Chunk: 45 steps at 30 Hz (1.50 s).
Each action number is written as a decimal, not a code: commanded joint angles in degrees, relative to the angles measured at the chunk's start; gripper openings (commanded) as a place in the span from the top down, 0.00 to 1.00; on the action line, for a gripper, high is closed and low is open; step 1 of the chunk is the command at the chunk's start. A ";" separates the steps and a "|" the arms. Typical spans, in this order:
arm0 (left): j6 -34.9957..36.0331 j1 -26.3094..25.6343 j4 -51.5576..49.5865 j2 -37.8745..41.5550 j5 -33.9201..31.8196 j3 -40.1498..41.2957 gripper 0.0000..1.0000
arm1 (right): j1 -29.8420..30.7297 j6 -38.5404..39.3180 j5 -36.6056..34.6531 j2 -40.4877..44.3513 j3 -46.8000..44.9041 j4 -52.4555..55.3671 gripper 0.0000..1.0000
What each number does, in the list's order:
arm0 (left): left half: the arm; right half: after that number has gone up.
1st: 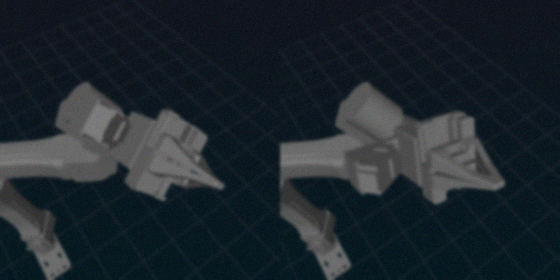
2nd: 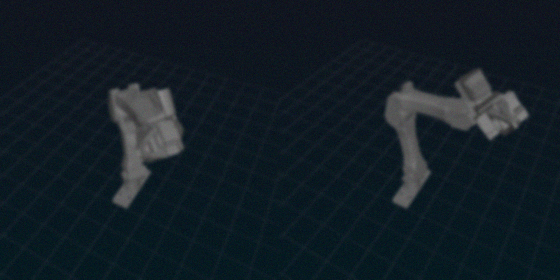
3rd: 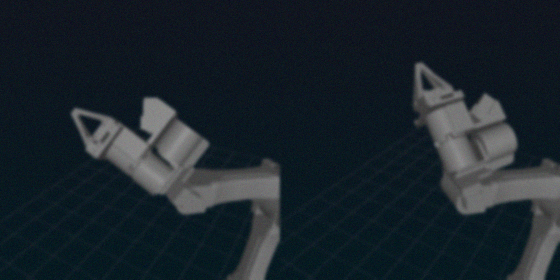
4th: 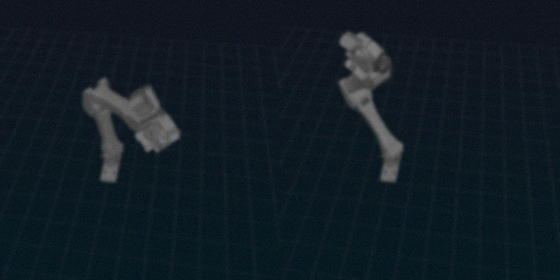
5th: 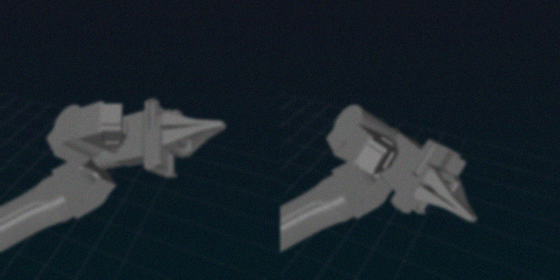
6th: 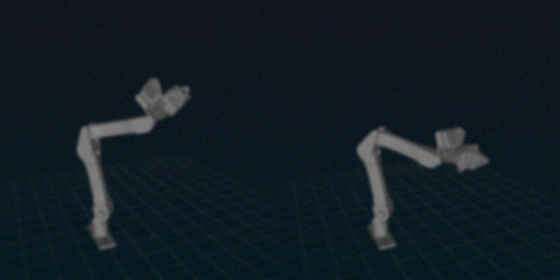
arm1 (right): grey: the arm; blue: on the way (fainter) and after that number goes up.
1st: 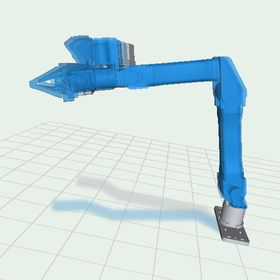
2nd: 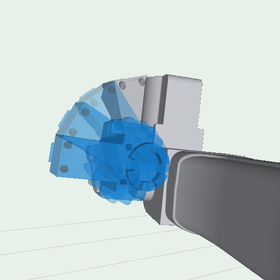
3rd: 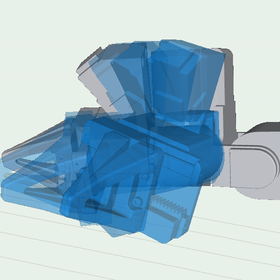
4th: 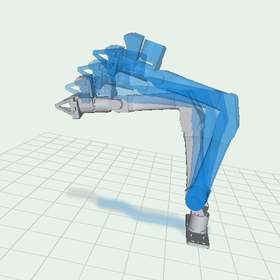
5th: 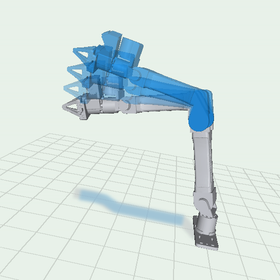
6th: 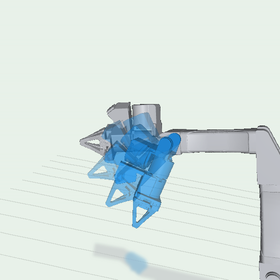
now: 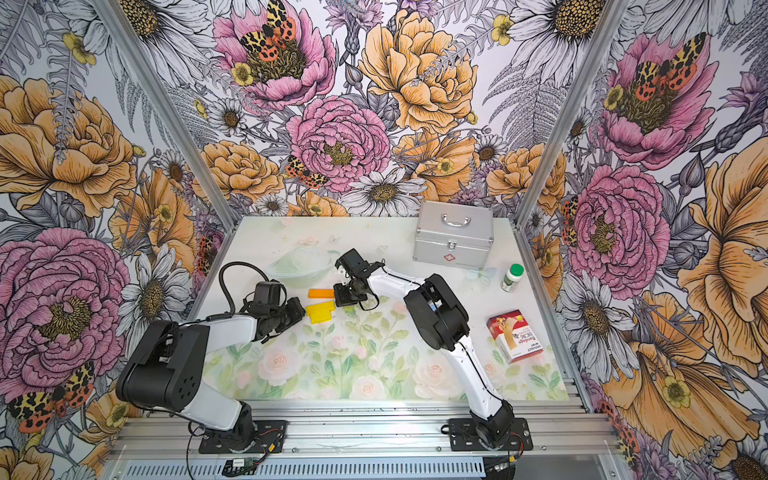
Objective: Assemble the letter p with building blocks
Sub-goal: Move the building block to the center of the board.
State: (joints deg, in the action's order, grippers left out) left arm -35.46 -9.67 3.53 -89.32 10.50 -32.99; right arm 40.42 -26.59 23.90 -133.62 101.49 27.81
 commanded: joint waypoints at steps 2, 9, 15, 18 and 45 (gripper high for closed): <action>-0.04 -2.50 3.27 -2.15 1.68 -0.29 1.00 | 0.18 -0.22 1.66 -0.86 0.68 -0.12 1.00; -0.90 -7.29 4.41 -3.38 0.75 -0.52 1.00 | 0.36 1.08 2.81 1.88 -4.25 -0.30 1.00; -2.48 -10.28 5.52 -3.14 0.66 0.77 1.00 | 0.97 1.54 3.08 5.38 -9.74 -0.29 1.00; -3.50 -12.19 5.52 -2.14 0.55 1.89 1.00 | 2.04 1.67 2.64 7.45 -12.77 -0.35 1.00; -11.54 -31.33 3.49 4.53 -5.36 6.01 0.99 | -0.70 0.37 -4.04 25.35 -33.75 -0.94 0.98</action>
State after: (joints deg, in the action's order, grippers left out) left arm -45.76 -37.98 11.09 -87.88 -3.99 -28.62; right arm 39.92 -25.96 17.19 -109.45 68.40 30.68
